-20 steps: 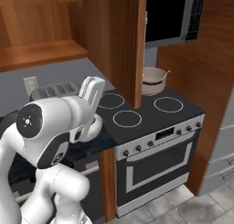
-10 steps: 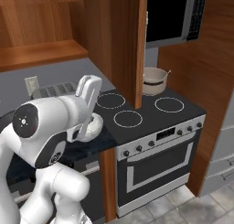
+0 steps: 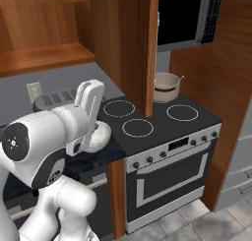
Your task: Open the cabinet and move the ladle to the pot. Then close the cabinet.
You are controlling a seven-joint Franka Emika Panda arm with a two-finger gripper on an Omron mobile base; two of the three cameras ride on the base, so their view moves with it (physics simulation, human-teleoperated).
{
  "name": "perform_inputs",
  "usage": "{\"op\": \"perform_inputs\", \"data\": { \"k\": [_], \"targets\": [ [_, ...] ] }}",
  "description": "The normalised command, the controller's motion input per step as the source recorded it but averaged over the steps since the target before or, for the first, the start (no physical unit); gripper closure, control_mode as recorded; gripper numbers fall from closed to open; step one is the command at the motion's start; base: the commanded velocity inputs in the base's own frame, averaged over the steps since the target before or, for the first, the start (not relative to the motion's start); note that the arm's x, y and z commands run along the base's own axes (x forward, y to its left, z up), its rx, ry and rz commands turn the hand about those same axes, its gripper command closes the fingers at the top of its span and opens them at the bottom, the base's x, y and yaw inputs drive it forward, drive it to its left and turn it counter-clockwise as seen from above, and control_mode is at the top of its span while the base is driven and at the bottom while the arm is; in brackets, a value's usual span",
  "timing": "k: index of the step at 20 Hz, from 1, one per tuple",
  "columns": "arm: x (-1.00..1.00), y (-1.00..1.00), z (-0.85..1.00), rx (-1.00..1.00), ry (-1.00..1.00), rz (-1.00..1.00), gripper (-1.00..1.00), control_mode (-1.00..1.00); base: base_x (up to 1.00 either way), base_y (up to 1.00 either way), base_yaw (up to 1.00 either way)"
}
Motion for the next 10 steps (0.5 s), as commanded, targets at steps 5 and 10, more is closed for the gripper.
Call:
{"op": "perform_inputs", "data": {
  "k": [5, 10],
  "targets": [
    [0.00, -0.25, 0.47, 0.01, 0.00, 0.02, -1.00, -1.00, 0.00, 0.00, 0.00],
    [-0.02, -0.47, 0.45, 0.03, 0.00, 0.09, -1.00, -1.00, 0.00, 0.00, 0.00]
  ]
}}
